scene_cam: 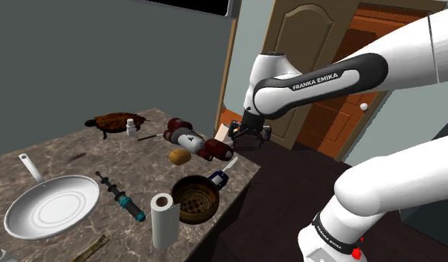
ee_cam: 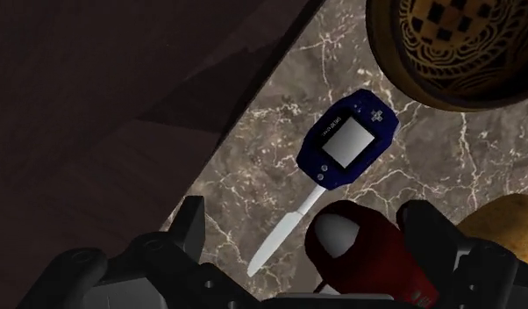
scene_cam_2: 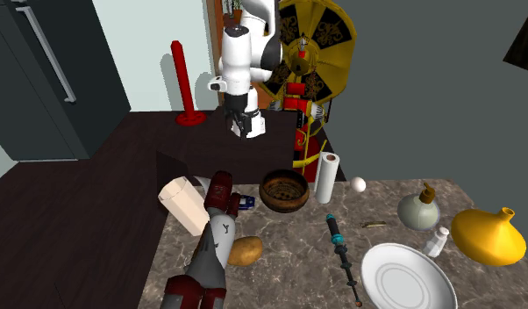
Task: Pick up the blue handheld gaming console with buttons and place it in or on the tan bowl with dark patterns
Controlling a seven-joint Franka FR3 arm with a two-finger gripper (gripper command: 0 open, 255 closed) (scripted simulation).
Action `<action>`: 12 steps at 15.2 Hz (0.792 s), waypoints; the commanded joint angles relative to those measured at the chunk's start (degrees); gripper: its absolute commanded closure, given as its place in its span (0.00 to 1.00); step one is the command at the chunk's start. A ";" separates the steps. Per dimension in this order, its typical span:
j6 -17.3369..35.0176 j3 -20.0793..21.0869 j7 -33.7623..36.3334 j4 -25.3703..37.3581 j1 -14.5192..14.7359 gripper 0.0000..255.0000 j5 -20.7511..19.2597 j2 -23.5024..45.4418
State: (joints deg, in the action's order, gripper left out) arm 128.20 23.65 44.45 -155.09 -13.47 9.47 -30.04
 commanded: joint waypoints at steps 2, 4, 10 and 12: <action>7.68 4.29 9.91 -1.01 -3.89 0.00 -1.24 6.78; 12.19 7.05 16.94 -1.02 -7.02 0.00 -3.45 11.66; 23.42 13.79 46.00 1.24 -18.59 0.00 -22.24 29.03; 25.30 12.29 58.74 3.10 -19.91 0.00 -33.03 35.60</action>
State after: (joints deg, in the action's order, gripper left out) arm 152.78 36.43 95.70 -153.22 -32.46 -17.58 2.24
